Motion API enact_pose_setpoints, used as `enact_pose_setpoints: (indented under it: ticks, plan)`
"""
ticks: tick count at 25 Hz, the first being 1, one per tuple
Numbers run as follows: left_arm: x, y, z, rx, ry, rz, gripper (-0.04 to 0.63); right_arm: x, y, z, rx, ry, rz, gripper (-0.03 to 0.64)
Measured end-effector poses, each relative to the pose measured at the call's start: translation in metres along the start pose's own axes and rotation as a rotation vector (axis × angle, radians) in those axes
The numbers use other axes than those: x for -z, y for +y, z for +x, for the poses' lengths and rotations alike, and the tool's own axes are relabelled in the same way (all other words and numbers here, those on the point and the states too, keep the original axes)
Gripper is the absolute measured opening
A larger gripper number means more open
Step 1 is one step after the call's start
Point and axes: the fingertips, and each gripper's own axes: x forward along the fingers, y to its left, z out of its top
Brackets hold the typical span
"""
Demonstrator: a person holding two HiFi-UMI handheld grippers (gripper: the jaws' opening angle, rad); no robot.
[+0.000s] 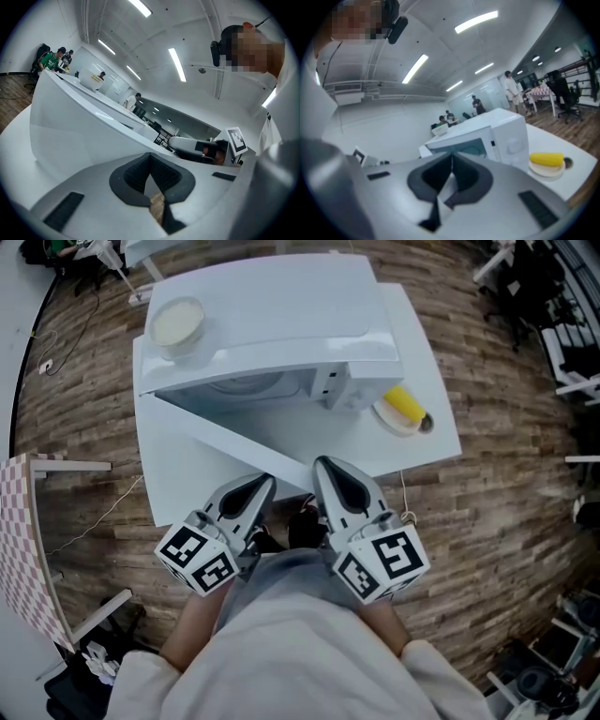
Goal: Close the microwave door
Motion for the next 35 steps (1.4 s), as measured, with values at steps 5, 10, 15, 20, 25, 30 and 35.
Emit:
enact_pose_setpoints:
  ticks: [5,10,15,20,25,30,35]
  plan:
    - [-0.005,0.002,0.007,-0.026,-0.022,0.008,0.014,-0.002,0.0,0.003,-0.044,0.008,-0.006,0.023]
    - [-0.012,0.004,0.009,-0.05,-0.052,0.023,0.012,-0.004,0.0,0.003,-0.087,0.011,-0.019,0.023]
    - [-0.016,0.003,0.011,-0.064,-0.077,0.033,0.014,-0.007,0.002,0.002,-0.13,0.012,-0.035,0.023]
    - [-0.015,-0.002,0.016,-0.071,-0.074,0.044,0.014,-0.008,0.007,0.002,-0.162,0.014,-0.054,0.023]
    - [-0.011,-0.007,0.022,-0.069,-0.071,0.037,0.014,-0.008,0.005,0.001,-0.166,0.012,-0.05,0.023]
    - [-0.01,-0.009,0.03,-0.069,-0.065,0.032,0.014,-0.007,-0.004,-0.001,-0.154,0.015,-0.046,0.023]
    - [-0.013,-0.008,0.036,-0.065,-0.063,0.024,0.014,-0.009,-0.013,-0.001,-0.138,0.015,-0.039,0.023]
